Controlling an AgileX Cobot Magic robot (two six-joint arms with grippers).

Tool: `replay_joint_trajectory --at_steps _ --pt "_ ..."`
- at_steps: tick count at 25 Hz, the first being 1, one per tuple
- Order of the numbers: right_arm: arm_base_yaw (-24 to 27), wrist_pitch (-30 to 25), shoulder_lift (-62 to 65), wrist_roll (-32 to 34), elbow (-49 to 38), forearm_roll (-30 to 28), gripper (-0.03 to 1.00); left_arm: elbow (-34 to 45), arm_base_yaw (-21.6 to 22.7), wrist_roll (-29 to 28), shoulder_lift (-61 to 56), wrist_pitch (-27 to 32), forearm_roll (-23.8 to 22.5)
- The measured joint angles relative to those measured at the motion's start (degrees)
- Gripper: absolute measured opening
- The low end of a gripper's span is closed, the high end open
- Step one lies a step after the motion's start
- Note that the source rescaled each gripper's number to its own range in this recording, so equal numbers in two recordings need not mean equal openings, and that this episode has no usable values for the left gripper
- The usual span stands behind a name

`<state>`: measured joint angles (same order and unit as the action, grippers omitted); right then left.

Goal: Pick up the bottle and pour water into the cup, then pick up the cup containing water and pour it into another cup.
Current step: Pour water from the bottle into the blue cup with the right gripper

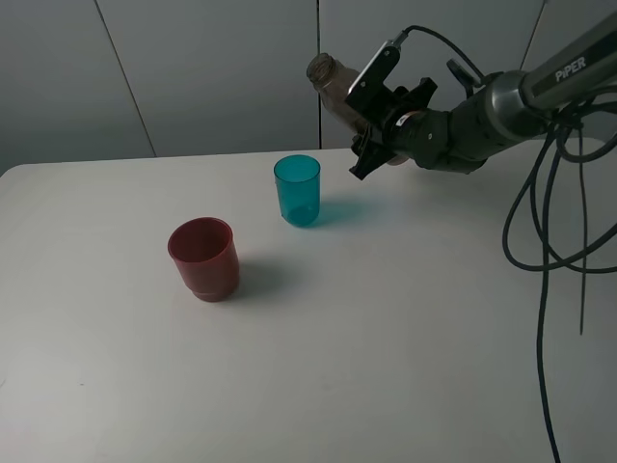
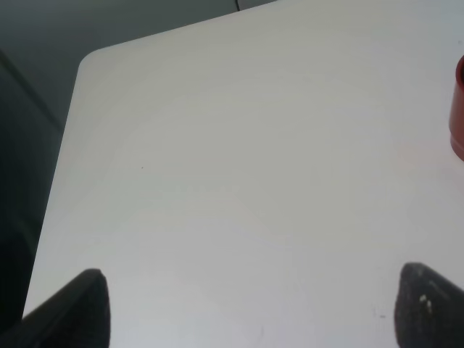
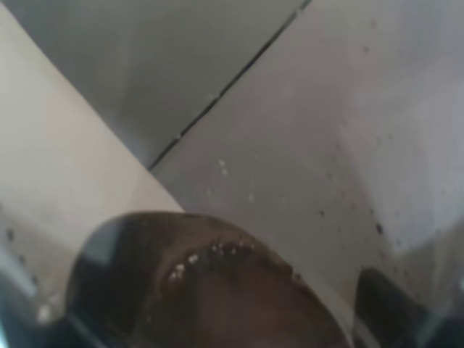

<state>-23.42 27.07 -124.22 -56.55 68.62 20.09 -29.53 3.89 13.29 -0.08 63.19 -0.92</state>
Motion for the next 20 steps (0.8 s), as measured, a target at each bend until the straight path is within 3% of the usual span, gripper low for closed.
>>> replay_joint_trajectory --at_steps 4,9,20 --pt "0.5 0.1 -0.7 -4.1 1.2 1.3 0.00 0.0 0.0 0.0 0.0 0.0 0.0" --pt "0.6 1.1 -0.7 -17.4 1.3 4.7 0.00 0.0 0.0 0.0 0.0 0.0 0.0" --pt "0.7 2.5 -0.7 -37.9 1.3 6.0 0.00 0.0 0.0 0.0 0.0 0.0 0.0"
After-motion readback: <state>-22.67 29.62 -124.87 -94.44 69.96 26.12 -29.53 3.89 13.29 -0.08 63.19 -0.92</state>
